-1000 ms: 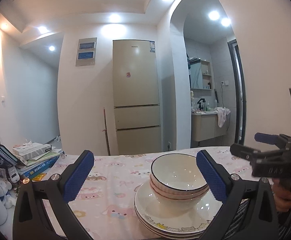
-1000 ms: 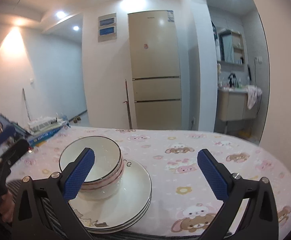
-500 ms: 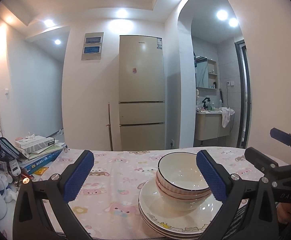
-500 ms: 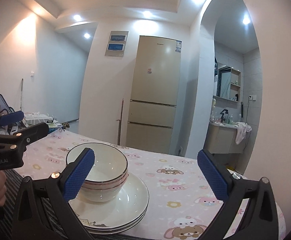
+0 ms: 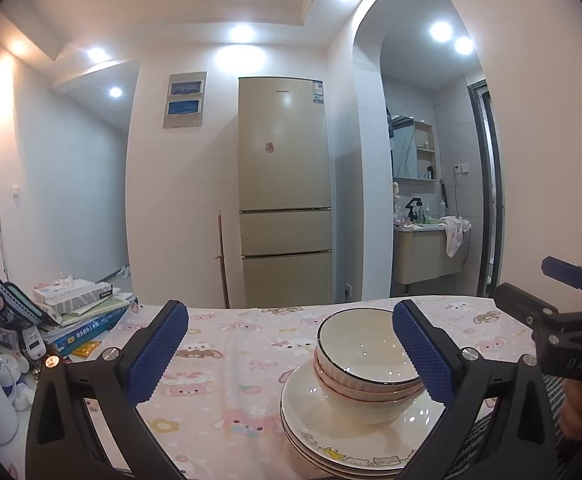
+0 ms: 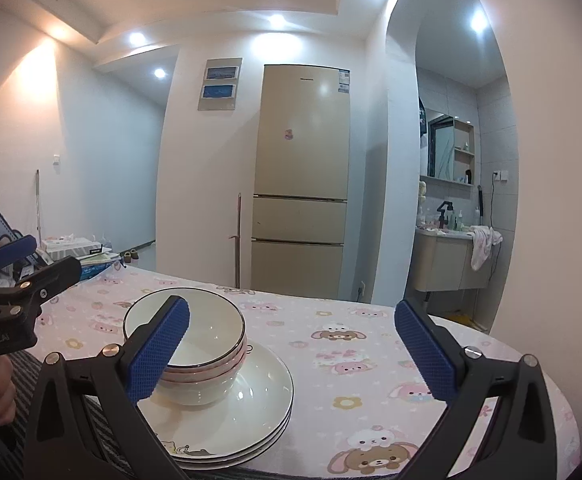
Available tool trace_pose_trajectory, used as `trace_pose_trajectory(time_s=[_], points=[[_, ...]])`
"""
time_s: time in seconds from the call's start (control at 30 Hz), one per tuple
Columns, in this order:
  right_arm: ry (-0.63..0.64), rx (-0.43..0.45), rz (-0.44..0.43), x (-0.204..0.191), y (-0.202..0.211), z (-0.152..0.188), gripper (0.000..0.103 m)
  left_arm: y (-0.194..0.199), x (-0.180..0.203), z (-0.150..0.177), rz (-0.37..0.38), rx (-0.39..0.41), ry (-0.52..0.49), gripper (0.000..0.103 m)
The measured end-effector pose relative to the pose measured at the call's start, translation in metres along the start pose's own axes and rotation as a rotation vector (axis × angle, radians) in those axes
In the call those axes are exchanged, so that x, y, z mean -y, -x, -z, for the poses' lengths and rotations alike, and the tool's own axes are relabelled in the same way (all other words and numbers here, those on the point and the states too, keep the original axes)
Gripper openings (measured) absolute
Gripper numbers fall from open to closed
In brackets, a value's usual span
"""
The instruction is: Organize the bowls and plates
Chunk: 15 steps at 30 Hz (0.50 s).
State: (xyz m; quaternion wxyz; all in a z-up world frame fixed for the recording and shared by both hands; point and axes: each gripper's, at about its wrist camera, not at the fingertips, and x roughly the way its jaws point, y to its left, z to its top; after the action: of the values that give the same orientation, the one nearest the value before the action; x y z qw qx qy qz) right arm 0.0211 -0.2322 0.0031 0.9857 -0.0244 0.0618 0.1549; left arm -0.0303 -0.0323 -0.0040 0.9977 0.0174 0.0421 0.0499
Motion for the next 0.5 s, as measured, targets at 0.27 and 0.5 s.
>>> trace_pose_trajectory(time_s=[0.27,0.5], points=[[-0.034,-0.010,0.010,0.008,-0.001,-0.001,0.103,-0.002,0.010,0.000,0.026,0.001,-0.039,0.103],[-0.034,-0.010,0.009,0.008,-0.002,-0.001,0.103,-0.008,0.003,0.001,0.008,-0.029,-0.007,0.103]])
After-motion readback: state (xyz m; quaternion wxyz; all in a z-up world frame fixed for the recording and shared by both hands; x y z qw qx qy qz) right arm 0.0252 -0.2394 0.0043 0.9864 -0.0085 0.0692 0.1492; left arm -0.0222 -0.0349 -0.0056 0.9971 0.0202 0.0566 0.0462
